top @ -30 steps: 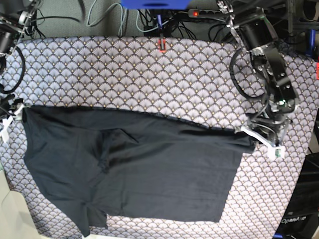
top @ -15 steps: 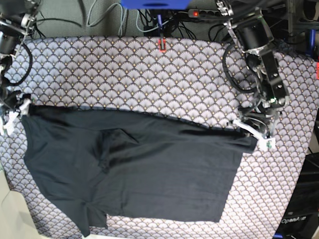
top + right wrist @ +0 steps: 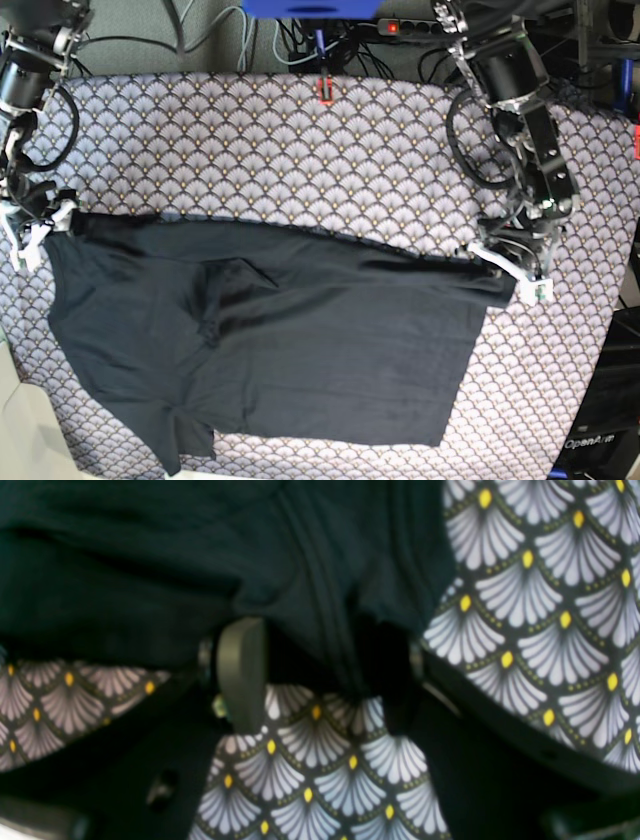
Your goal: Fold the T-shirt properly
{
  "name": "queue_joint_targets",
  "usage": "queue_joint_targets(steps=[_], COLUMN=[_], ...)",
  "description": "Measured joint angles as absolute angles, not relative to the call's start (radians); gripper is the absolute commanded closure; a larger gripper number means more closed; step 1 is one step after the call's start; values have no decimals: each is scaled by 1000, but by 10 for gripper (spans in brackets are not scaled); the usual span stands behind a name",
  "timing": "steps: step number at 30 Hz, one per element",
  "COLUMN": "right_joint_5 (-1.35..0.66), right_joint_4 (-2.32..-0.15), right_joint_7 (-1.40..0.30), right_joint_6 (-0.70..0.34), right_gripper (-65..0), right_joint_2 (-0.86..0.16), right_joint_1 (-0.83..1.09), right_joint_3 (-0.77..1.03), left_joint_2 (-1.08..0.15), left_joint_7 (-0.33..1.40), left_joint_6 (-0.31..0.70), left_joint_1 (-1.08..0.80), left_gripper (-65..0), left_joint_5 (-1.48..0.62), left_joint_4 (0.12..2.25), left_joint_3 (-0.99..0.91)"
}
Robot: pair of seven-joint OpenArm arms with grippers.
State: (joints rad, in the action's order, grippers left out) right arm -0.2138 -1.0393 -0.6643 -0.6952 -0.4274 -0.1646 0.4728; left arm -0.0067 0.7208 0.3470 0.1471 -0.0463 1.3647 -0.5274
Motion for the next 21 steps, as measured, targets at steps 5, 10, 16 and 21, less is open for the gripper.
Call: queue_joint_targets(steps=[5,10,16,21], right_joint_5=[-213,-214,-213,-216], right_joint_4=[-1039,-1039,-1039,-1039], right_joint_7=[-654,-654,-654,-653], right_joint_6=[-695,-695,-695,-695], right_gripper=[-354,-354,-354,-354], right_joint_2=[-413,-414,-414,-414], right_joint_1=[-165,-165,-165,-162], right_joint_3=[473,473,473,473], left_joint_2=[-5,-9,-3,-4], left_joint_7=[722,703,672,668], left_joint_6=[347,347,342,343], left_joint_1=[150,192,197,199], left_gripper=[-126,-126,-126,-126], left_joint_5=[-46,-50,-46,-50], left_joint_4=[1365,1312,1224,1225], left_joint_3=[-528,-531,-562,-569])
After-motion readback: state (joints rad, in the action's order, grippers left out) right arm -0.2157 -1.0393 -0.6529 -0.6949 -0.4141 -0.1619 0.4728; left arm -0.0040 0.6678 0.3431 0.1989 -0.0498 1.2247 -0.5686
